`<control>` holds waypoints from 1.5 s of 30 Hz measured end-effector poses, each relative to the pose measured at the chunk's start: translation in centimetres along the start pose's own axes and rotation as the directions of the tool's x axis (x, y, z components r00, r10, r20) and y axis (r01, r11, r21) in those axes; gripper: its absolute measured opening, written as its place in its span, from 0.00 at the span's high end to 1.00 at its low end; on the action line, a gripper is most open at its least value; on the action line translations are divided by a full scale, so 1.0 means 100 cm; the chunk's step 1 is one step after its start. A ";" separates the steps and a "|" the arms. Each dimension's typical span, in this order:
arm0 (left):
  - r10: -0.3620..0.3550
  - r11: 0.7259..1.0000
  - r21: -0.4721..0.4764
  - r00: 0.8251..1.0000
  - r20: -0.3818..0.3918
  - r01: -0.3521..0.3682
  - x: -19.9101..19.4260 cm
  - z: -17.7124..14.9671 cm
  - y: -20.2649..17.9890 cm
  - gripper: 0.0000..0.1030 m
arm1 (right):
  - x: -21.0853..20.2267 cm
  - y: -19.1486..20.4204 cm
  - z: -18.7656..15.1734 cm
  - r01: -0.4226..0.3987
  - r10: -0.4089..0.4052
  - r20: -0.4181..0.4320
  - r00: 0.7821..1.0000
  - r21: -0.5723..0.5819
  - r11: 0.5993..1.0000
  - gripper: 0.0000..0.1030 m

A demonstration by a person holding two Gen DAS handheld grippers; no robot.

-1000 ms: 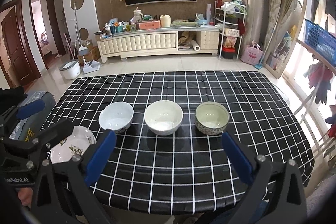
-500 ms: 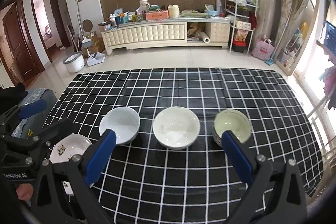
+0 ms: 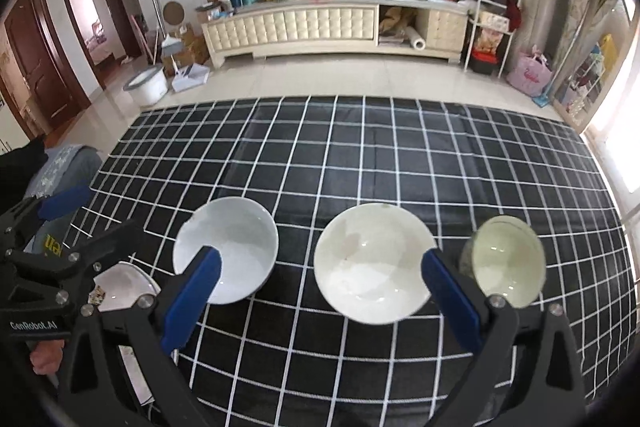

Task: Organize plates and bowls
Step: 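Move both grippers to the plain white bowl and grasp its rim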

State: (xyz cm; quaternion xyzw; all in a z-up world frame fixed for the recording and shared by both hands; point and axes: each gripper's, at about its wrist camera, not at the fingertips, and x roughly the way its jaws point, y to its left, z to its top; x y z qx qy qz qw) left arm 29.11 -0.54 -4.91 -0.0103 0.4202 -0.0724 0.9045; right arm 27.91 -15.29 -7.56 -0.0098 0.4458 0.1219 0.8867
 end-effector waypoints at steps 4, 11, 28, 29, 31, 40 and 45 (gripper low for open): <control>-0.001 1.000 -0.017 0.999 -0.038 0.000 0.025 -0.003 0.012 0.00 | 0.024 0.005 0.003 -0.010 0.009 -0.040 0.999 -0.022 1.000 0.01; 0.003 0.999 -0.043 0.995 -0.103 -0.007 0.061 -0.007 0.031 0.00 | 0.050 0.013 0.012 -0.027 0.021 -0.061 0.998 -0.088 0.996 0.03; -0.044 0.996 -0.083 0.967 -0.250 0.024 0.109 -0.024 0.046 0.40 | 0.093 0.039 0.005 -0.134 0.090 -0.229 0.969 -0.185 0.973 0.49; -0.050 0.997 -0.076 0.965 -0.256 0.032 0.110 -0.026 0.045 0.45 | 0.095 0.041 0.003 -0.129 0.082 -0.236 0.968 -0.194 0.972 0.52; -0.074 0.995 -0.083 0.959 -0.274 0.054 0.113 -0.027 0.045 0.61 | 0.100 0.043 0.000 -0.119 0.067 -0.258 0.964 -0.192 0.974 0.60; -0.129 0.988 -0.118 0.943 -0.308 0.096 0.118 -0.035 0.041 0.89 | 0.111 0.042 -0.011 -0.100 0.048 -0.300 0.953 -0.161 0.982 0.84; -0.128 0.987 -0.135 0.942 -0.310 0.089 0.115 -0.037 0.043 0.89 | 0.102 0.040 -0.015 -0.076 0.040 -0.295 0.955 -0.110 0.991 0.86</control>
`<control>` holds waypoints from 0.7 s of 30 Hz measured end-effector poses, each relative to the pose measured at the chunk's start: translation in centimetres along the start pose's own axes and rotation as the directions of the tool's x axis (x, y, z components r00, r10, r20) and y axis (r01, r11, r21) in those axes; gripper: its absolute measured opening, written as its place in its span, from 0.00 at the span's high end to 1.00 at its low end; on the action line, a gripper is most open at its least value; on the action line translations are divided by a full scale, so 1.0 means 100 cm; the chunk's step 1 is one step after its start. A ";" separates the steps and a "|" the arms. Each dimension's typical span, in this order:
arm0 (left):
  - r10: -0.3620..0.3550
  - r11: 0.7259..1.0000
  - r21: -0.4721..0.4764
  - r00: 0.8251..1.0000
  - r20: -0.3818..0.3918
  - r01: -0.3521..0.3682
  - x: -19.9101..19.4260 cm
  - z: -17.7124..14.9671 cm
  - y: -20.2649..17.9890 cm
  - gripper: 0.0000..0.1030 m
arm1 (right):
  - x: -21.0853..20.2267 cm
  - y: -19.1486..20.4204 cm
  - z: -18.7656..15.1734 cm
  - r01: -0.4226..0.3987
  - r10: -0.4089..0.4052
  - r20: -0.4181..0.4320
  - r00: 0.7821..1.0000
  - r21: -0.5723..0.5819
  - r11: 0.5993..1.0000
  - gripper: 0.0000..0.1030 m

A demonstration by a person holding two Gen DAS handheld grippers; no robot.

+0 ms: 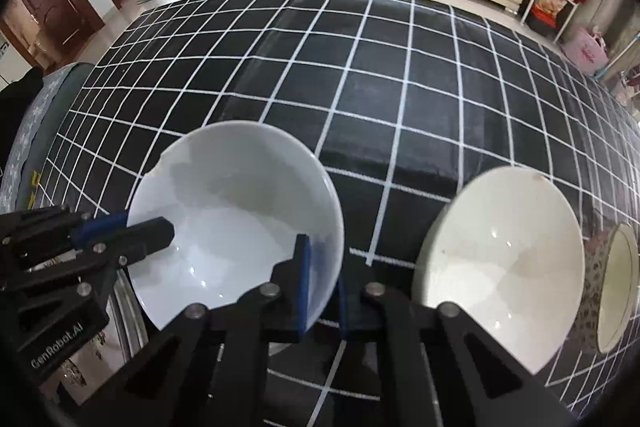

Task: Organize plates and bowls
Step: 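Move both grippers to the plain white bowl and grasp its rim, then carry the white bowl with both grippers and set it beside the plate stack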

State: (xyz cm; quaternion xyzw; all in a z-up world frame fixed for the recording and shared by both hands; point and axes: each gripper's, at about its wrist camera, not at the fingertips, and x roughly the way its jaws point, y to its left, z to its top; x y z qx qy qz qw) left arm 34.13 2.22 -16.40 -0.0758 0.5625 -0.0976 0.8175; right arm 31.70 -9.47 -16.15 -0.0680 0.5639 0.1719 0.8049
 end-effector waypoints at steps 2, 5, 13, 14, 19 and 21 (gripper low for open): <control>-0.003 1.000 -0.007 1.000 -0.002 0.003 -0.001 -0.003 -0.001 0.89 | -0.004 0.001 -0.001 0.006 -0.006 0.009 1.000 0.008 1.000 0.86; 0.016 1.000 0.005 1.000 -0.006 -0.016 -0.007 -0.009 -0.006 0.89 | -0.018 0.000 -0.005 0.005 -0.006 0.025 1.000 0.024 1.000 0.86; 0.002 1.000 0.018 1.000 0.023 -0.003 -0.033 -0.019 -0.029 0.89 | -0.051 -0.005 -0.024 0.004 -0.008 0.065 0.998 0.058 0.998 0.86; 0.003 1.000 0.023 1.000 0.026 -0.004 -0.037 -0.022 -0.031 0.89 | -0.054 -0.006 -0.026 0.004 -0.008 0.068 0.998 0.061 0.998 0.86; 0.003 0.999 0.046 0.999 0.033 -0.004 -0.051 -0.037 -0.047 0.89 | -0.067 -0.005 -0.050 0.021 -0.027 0.084 0.996 0.069 0.997 0.86; 0.002 0.998 0.056 0.999 0.032 -0.004 -0.055 -0.046 -0.052 0.89 | -0.068 -0.006 -0.060 0.020 -0.026 0.079 0.997 0.081 0.996 0.86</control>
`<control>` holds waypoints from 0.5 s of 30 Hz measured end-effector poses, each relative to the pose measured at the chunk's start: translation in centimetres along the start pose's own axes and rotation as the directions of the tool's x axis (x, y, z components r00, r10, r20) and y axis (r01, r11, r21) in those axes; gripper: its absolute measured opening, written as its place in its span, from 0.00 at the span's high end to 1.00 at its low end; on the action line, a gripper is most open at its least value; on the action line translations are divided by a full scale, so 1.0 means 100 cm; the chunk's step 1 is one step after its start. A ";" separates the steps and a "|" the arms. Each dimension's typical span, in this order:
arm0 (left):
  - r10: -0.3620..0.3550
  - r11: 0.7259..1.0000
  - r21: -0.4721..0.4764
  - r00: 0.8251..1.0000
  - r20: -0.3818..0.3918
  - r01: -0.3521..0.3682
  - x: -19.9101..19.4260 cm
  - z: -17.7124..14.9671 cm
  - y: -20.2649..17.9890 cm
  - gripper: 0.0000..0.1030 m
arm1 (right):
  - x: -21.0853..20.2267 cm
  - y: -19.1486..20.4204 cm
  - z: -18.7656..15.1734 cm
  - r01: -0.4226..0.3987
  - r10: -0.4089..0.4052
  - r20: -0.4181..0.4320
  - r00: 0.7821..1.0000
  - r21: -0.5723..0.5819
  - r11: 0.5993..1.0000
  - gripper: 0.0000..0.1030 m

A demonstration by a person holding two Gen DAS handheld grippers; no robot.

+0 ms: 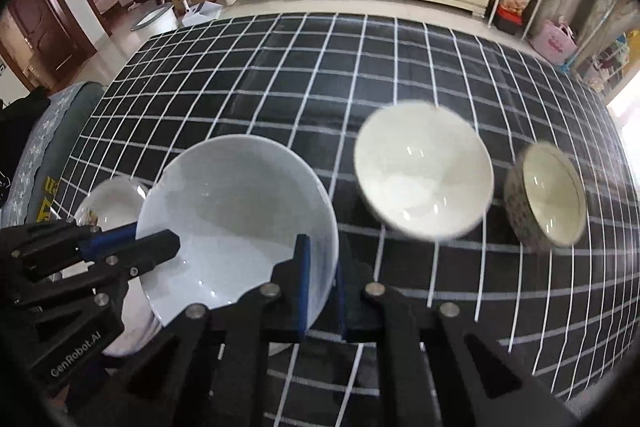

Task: Organize plates and bowls
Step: 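Carry the white bowl with both grippers and set it beside the plate stack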

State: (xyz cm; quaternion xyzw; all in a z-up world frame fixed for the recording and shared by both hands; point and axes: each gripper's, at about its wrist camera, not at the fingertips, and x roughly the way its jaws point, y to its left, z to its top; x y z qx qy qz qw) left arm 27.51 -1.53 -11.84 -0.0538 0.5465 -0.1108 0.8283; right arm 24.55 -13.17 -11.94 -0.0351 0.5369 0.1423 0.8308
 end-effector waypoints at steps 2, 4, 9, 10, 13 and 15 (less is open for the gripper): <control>0.004 1.000 0.010 1.000 -0.006 -0.004 -0.002 -0.009 -0.006 0.89 | -0.001 -0.004 -0.012 -0.005 0.005 -0.012 1.000 0.021 1.000 0.86; 0.012 1.000 0.021 1.000 -0.012 -0.012 -0.002 -0.018 -0.012 0.89 | 0.000 -0.006 -0.021 0.000 0.001 -0.025 1.000 0.028 1.000 0.86; -0.005 1.000 0.015 0.999 -0.043 0.006 0.002 -0.039 -0.019 0.89 | 0.006 -0.014 -0.044 -0.005 0.009 -0.065 0.998 0.055 0.998 0.86; -0.008 1.000 0.015 0.999 -0.048 0.009 0.004 -0.043 -0.021 0.89 | 0.008 -0.015 -0.047 -0.006 0.011 -0.073 0.997 0.062 0.998 0.86; 0.003 1.000 0.030 0.998 -0.062 -0.001 0.009 -0.053 -0.029 0.89 | 0.010 -0.015 -0.058 -0.001 0.007 -0.085 0.996 0.070 0.998 0.86; 0.008 0.999 0.040 0.997 -0.071 -0.005 0.012 -0.058 -0.036 0.89 | 0.011 -0.015 -0.061 -0.002 0.009 -0.089 0.996 0.073 0.997 0.86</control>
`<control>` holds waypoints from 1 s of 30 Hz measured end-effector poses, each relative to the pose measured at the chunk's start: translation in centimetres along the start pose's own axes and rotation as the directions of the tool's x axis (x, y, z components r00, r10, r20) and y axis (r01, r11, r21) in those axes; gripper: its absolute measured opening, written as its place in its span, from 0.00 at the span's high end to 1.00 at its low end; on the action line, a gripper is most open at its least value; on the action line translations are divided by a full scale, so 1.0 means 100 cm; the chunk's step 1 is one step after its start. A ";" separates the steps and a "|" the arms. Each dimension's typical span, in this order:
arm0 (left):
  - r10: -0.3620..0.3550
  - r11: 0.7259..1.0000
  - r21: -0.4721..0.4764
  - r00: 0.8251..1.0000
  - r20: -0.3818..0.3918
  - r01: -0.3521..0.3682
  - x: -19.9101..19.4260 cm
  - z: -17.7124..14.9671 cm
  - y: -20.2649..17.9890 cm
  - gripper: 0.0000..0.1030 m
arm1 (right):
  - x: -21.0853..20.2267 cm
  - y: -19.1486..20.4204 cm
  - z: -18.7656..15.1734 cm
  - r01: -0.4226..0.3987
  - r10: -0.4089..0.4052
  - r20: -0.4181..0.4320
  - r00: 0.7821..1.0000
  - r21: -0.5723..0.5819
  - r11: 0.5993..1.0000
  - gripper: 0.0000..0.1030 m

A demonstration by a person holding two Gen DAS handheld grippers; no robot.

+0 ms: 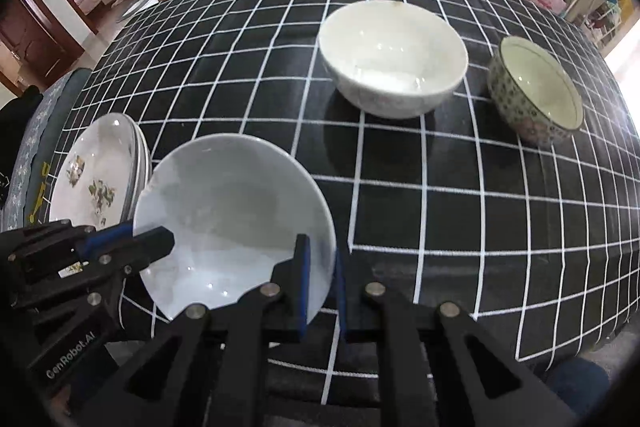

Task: Organize plates and bowls
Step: 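Carry the white bowl with both grippers and set it beside the plate stack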

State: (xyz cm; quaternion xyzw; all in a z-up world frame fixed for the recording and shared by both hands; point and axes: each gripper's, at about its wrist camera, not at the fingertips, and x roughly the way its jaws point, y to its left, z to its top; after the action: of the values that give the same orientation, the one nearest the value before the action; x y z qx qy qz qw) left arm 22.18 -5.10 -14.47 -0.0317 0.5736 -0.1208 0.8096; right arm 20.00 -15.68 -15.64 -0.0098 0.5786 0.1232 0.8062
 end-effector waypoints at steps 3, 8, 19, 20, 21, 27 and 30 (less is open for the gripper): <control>-0.017 1.000 -0.013 1.000 -0.021 0.017 0.005 -0.003 0.002 0.89 | 0.003 0.001 -0.004 -0.009 0.009 -0.008 1.000 0.001 1.000 0.86; -0.007 1.000 -0.007 1.000 -0.021 0.006 0.006 -0.006 0.002 0.89 | 0.003 0.001 -0.005 -0.012 0.013 -0.009 1.000 0.004 1.000 0.86; 0.000 1.000 0.003 1.000 -0.017 0.000 0.008 -0.008 0.004 0.89 | 0.004 -0.001 0.001 -0.017 0.017 -0.017 1.000 0.008 1.000 0.86; -0.003 1.000 0.000 1.000 -0.018 0.003 0.009 -0.008 0.005 0.89 | 0.004 -0.001 0.002 -0.018 0.018 -0.021 1.000 0.007 1.000 0.86; -0.005 1.000 -0.006 1.000 -0.018 0.005 0.009 -0.007 0.006 0.89 | 0.004 -0.001 0.003 -0.018 0.018 -0.022 1.000 0.007 1.000 0.85; -0.022 1.000 -0.017 0.999 -0.026 0.022 0.012 -0.006 0.010 0.89 | 0.007 0.002 0.005 -0.014 0.013 -0.030 0.999 -0.003 1.000 0.86; -0.023 1.000 -0.016 0.999 -0.030 0.022 0.014 -0.007 0.010 0.89 | 0.010 0.003 0.005 -0.026 0.027 -0.037 0.999 0.005 1.000 0.86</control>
State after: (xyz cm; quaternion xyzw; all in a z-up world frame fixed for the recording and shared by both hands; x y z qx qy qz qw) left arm 22.14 -4.43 -16.14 -0.0426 0.5863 -0.1259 0.7991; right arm 20.73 -15.14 -16.33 -0.0026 0.5938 0.1324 0.7936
